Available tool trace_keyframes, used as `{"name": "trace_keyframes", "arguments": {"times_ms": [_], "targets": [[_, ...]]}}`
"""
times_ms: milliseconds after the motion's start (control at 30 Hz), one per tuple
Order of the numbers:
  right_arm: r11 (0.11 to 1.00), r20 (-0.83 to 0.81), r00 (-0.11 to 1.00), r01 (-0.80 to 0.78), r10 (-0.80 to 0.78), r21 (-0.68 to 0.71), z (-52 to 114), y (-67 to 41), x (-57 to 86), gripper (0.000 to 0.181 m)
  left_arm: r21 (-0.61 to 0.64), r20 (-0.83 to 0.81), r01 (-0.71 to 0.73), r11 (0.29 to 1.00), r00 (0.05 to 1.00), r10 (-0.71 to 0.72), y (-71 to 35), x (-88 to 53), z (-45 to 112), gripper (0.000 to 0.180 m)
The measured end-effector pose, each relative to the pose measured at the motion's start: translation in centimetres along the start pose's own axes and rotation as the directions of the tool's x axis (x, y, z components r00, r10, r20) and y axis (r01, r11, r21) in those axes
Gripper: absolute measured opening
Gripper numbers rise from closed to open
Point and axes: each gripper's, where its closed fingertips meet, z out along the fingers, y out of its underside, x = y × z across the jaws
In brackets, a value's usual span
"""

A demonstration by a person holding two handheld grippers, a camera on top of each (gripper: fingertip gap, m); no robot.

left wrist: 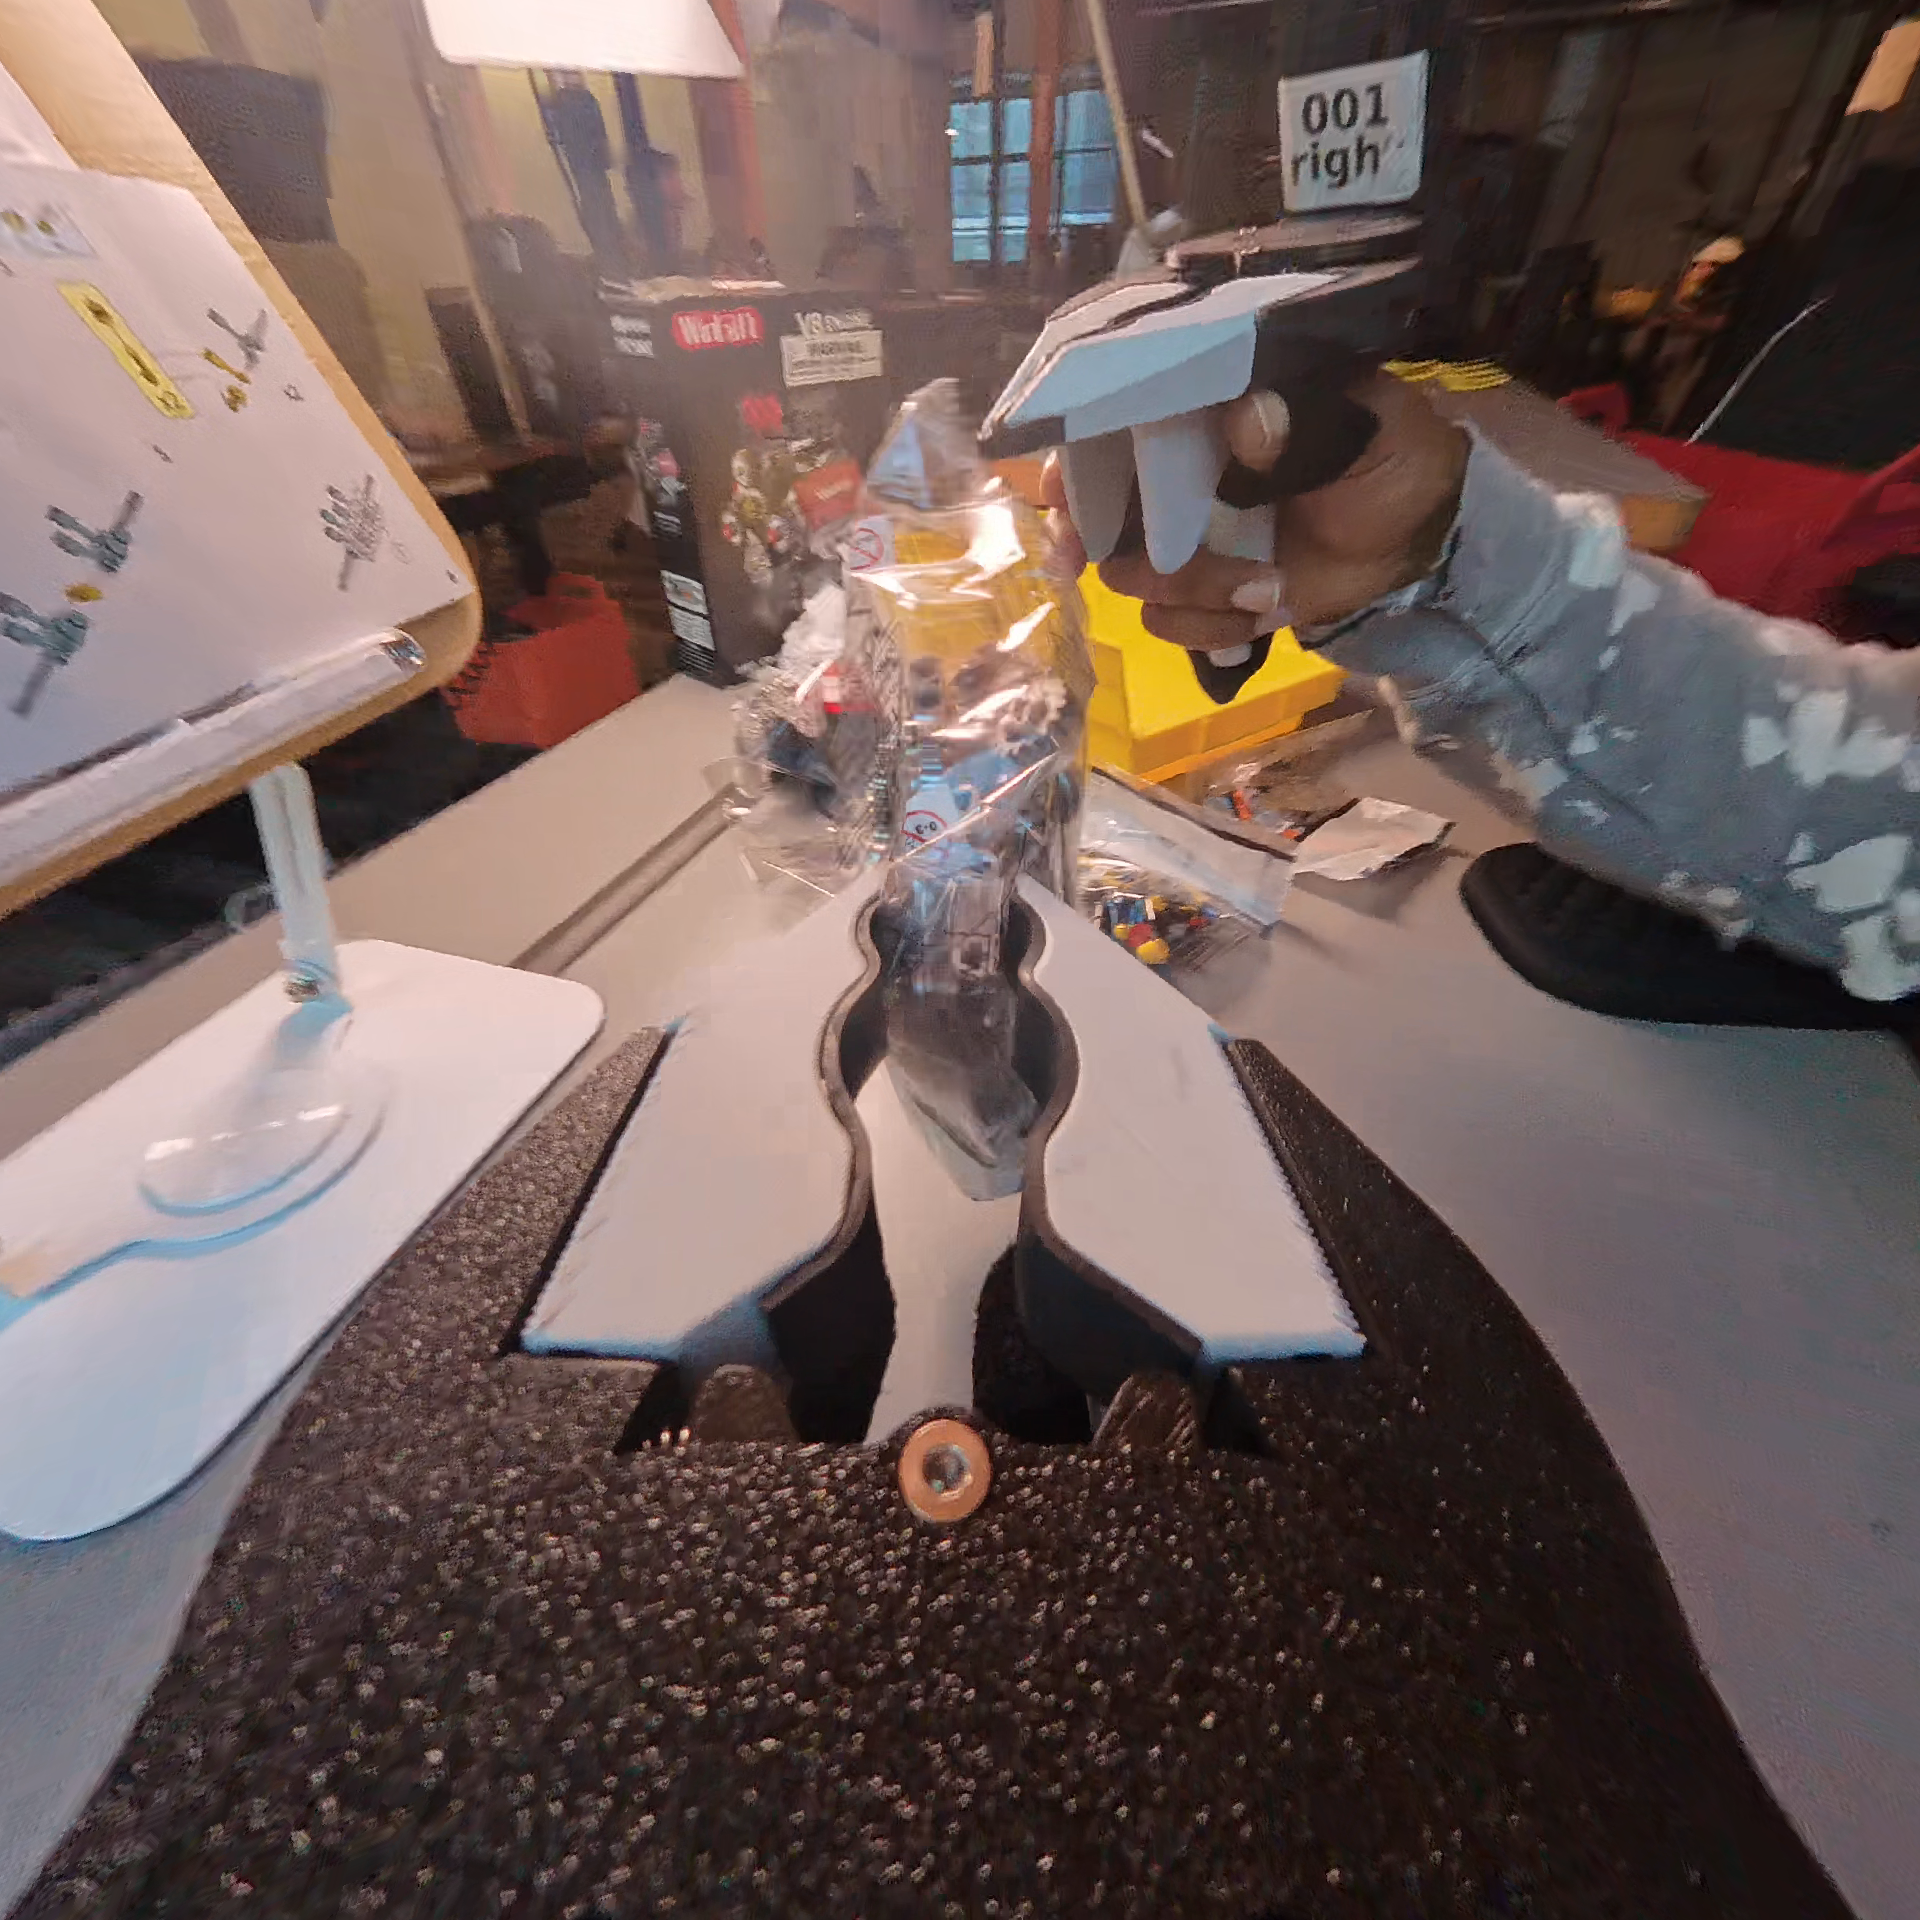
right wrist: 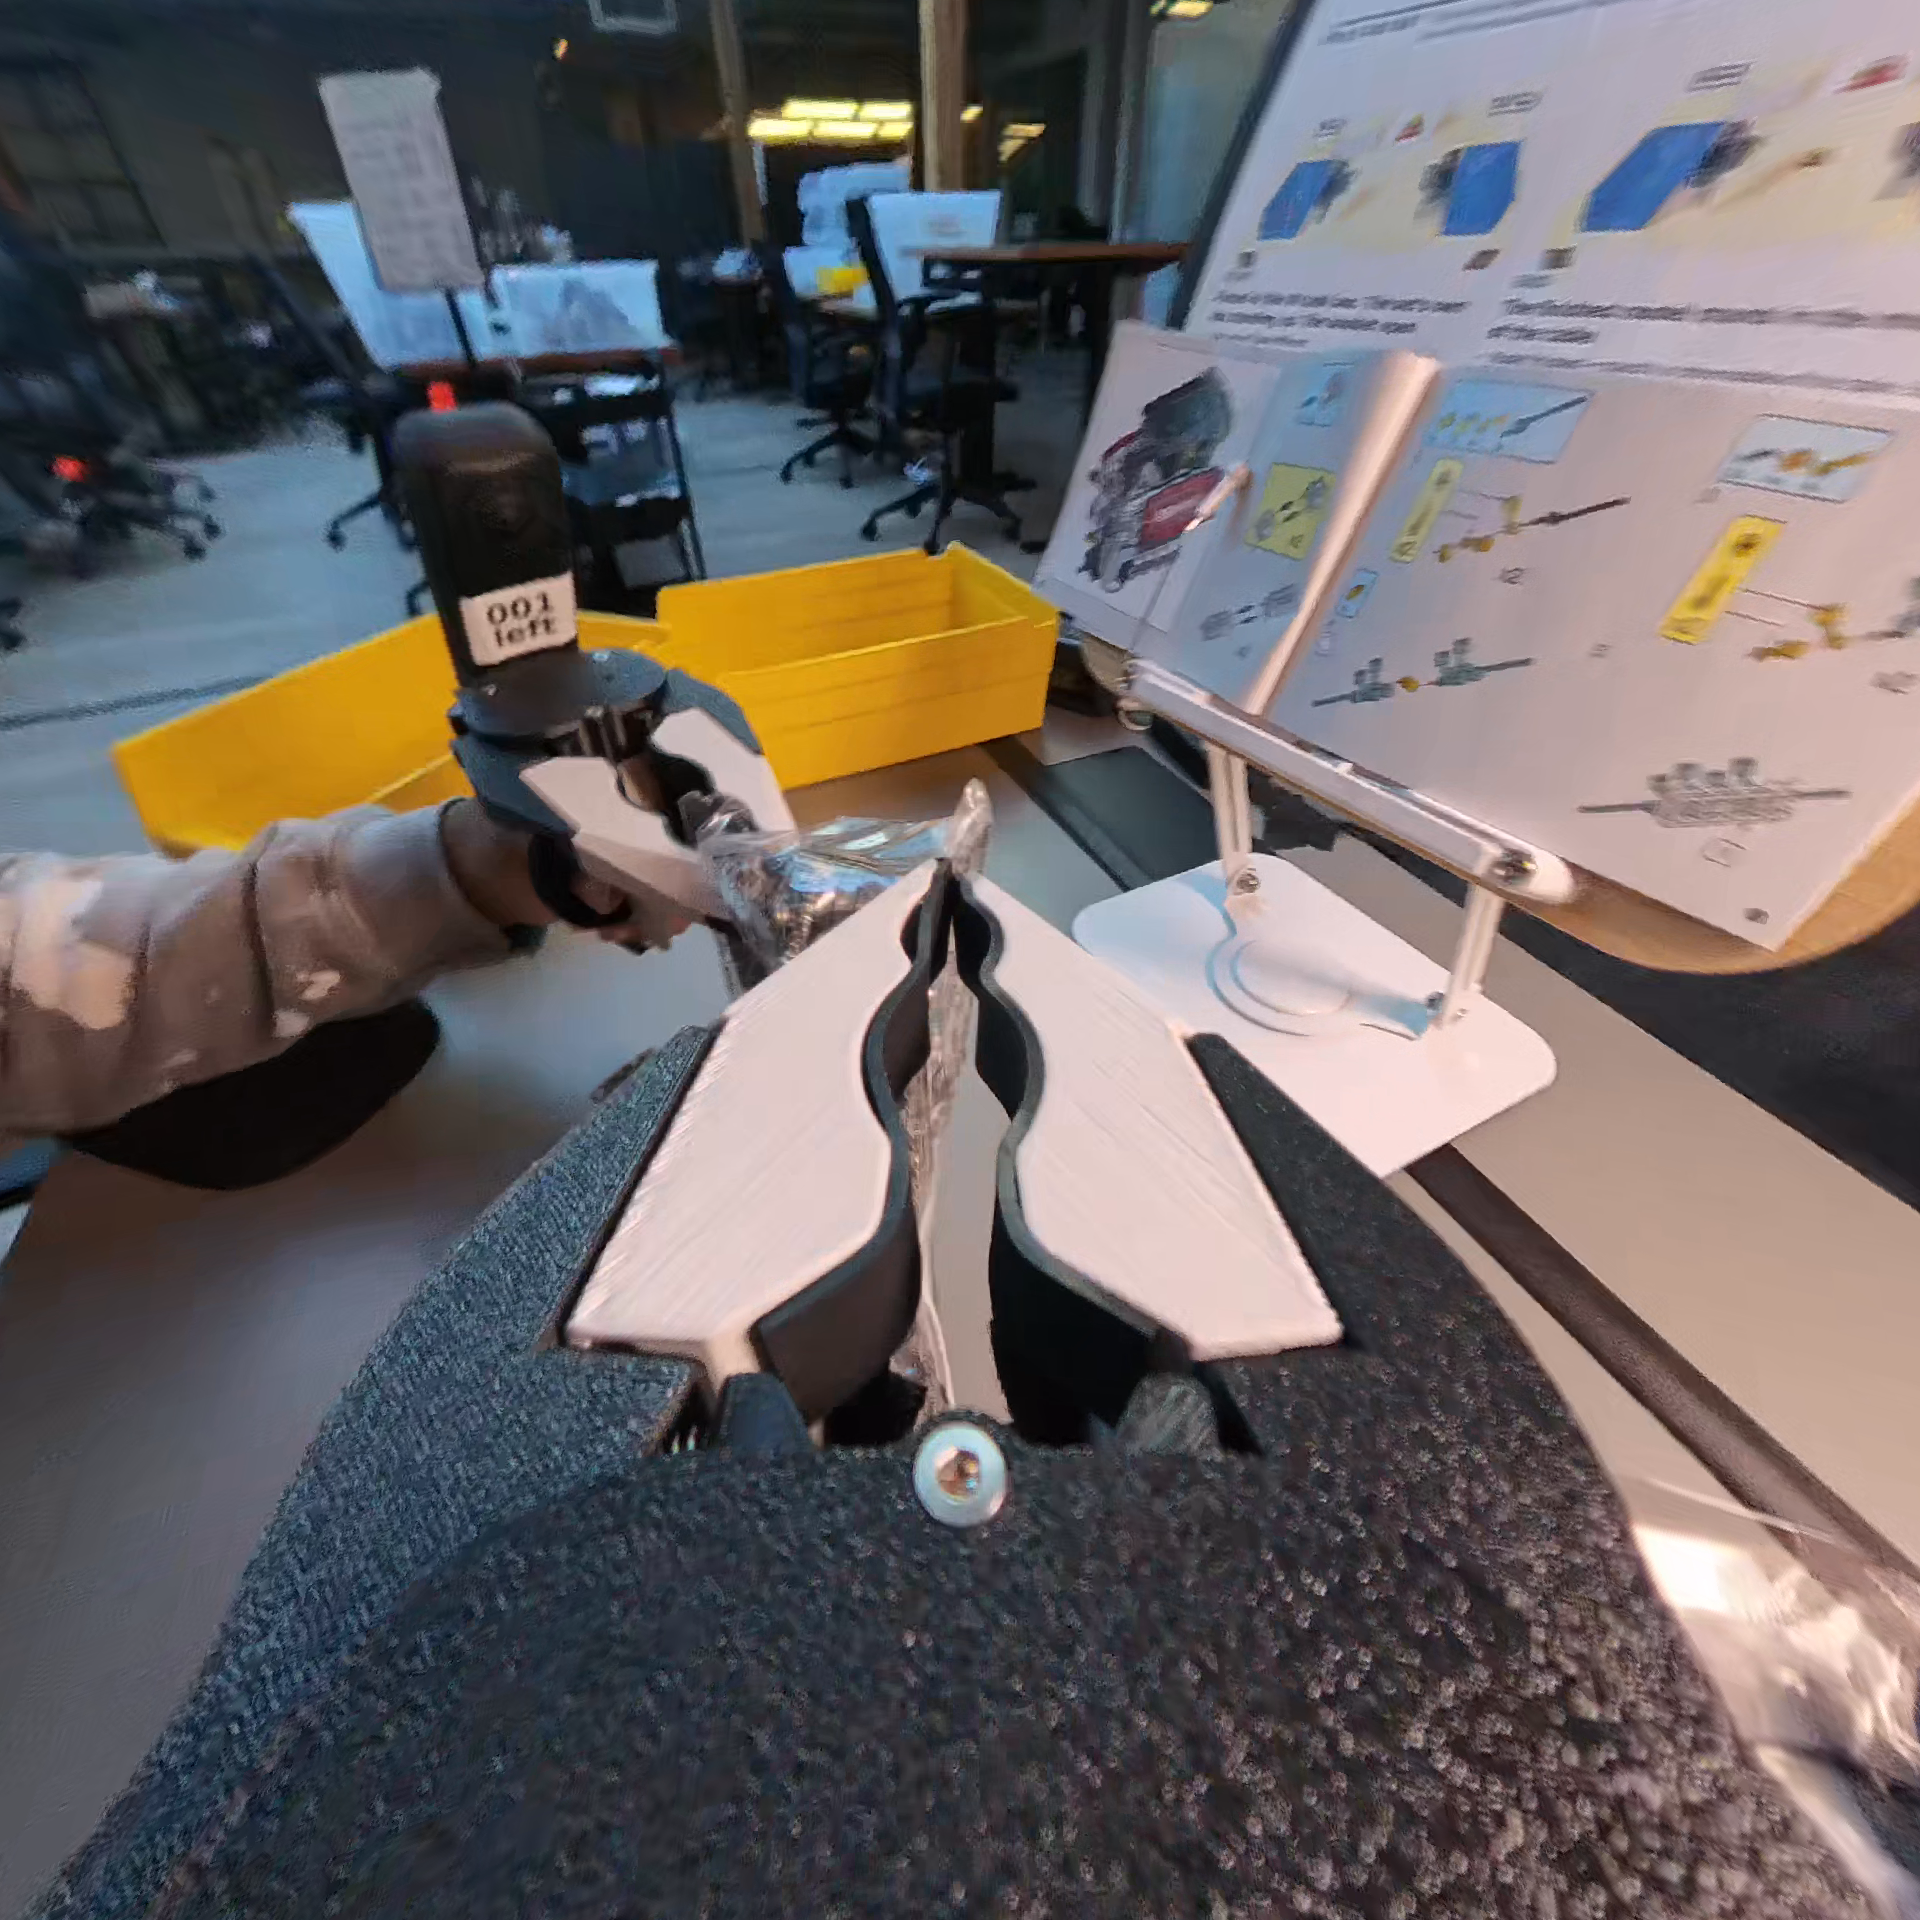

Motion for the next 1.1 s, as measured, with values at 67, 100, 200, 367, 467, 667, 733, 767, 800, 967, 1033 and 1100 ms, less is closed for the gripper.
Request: {"name": "trace_keyframes", "arguments": {"times_ms": [67, 100, 200, 367, 467, 667, 733, 767, 800, 967, 1033, 1100], "targets": [[0.999, -0.087, 0.996, -0.025, 0.027, 0.021, -1.2, 0.6, 2.2, 0.000, -0.009, -0.078, 0.118, 0.993, 0.990, -0.119, 0.6, -0.4, -0.4, 0.013], [0.999, -0.102, 0.994, -0.040, 0.043, 0.036, -1.7, 0.9, 2.8, 0.000, -0.004, -0.105, 0.182, 0.983, 0.978, -0.181, 1.0, -0.7, -0.6, 0.013], [0.991, -0.030, 0.997, -0.074, 0.078, 0.109, -2.3, 0.9, 2.1, 0.004, 0.047, -0.131, 0.307, 0.951, 0.945, -0.299, 1.8, -1.7, -0.9, 0.013], [0.989, 0.125, 0.982, -0.138, 0.143, -0.051, 1.4, 6.0, 0.2, 0.065, 0.069, -0.174, 0.382, 0.922, 0.914, -0.366, 2.3, -1.6, -0.7, 0.012], [0.979, 0.203, 0.960, -0.179, 0.195, -0.092, 3.1, 8.5, -0.7, 0.024, 0.095, -0.232, 0.431, 0.897, 0.886, -0.401, 1.9, -1.2, -1.2, 0.013], [0.975, 0.291, 0.930, -0.207, 0.223, -0.085, 1.9, 7.8, -1.3, 0.000, 0.038, -0.236, 0.440, 0.897, 0.877, -0.419, 2.9, -1.2, -1.7, 0.012], [0.970, 0.287, 0.927, -0.222, 0.241, -0.097, 1.5, 8.2, -1.0, 0.000, 0.016, -0.239, 0.451, 0.892, 0.868, -0.435, 3.2, -1.2, -1.4, 0.006], [0.968, 0.284, 0.926, -0.230, 0.250, -0.103, 1.4, 8.3, -0.8, 0.000, 0.003, -0.243, 0.454, 0.891, 0.864, -0.440, 3.4, -1.1, -1.3, 0.005], [0.965, 0.292, 0.920, -0.239, 0.260, -0.107, 1.2, 8.3, -0.8, 0.000, -0.006, -0.247, 0.456, 0.890, 0.862, -0.443, 3.5, -0.9, -1.1, 0.005], [0.951, 0.303, 0.902, -0.286, 0.308, -0.118, 1.3, 8.7, -0.8, 0.000, -0.012, -0.255, 0.499, 0.867, 0.837, -0.485, 3.7, -0.9, -1.2, 0.006], [0.947, 0.291, 0.901, -0.299, 0.321, -0.118, 1.5, 8.8, -0.5, 0.000, -0.003, -0.252, 0.526, 0.850, 0.822, -0.510, 3.8, -1.0, -1.2, 0.008], [0.942, 0.282, 0.899, -0.317, 0.336, -0.112, 1.6, 8.8, -0.3, 0.000, -0.002, -0.246, 0.541, 0.841, 0.815, -0.525, 3.8, -1.0, -1.1, 0.010]]}}
